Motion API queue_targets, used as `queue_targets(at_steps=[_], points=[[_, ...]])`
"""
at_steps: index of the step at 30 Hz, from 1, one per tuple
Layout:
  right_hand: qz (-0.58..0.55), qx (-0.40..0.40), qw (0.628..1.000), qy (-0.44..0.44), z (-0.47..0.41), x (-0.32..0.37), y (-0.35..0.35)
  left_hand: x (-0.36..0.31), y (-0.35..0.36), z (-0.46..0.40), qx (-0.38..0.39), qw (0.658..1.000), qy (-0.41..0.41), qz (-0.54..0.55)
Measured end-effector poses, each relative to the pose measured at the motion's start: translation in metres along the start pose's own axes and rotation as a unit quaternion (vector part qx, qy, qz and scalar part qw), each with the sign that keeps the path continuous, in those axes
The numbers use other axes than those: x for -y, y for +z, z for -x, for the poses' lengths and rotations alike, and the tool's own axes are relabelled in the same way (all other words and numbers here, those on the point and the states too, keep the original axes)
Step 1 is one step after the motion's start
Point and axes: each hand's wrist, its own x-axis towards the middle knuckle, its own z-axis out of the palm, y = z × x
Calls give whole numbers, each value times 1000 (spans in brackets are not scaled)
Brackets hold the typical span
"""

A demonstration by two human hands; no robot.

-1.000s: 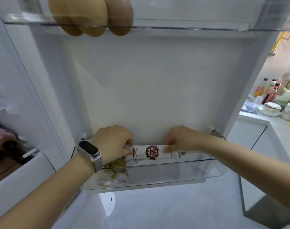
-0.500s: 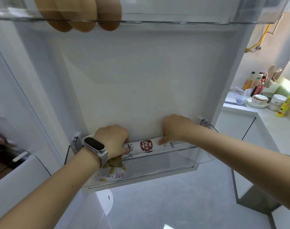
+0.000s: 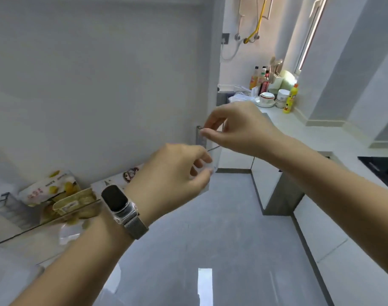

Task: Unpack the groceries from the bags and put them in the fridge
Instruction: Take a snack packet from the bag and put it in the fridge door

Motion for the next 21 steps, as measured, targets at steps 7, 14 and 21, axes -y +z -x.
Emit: queue_targets(at_steps=[7,14,21], points=[[56,41,966,248,129,-99,-31,-42,107,-35,200,975,88,-44],[57,69,872,482,279,-201,-35,-75,238,-77,329,929,112,-131],[105,101,795,588,386,-270,-72,-166,334,-126,381,892,185,-158]])
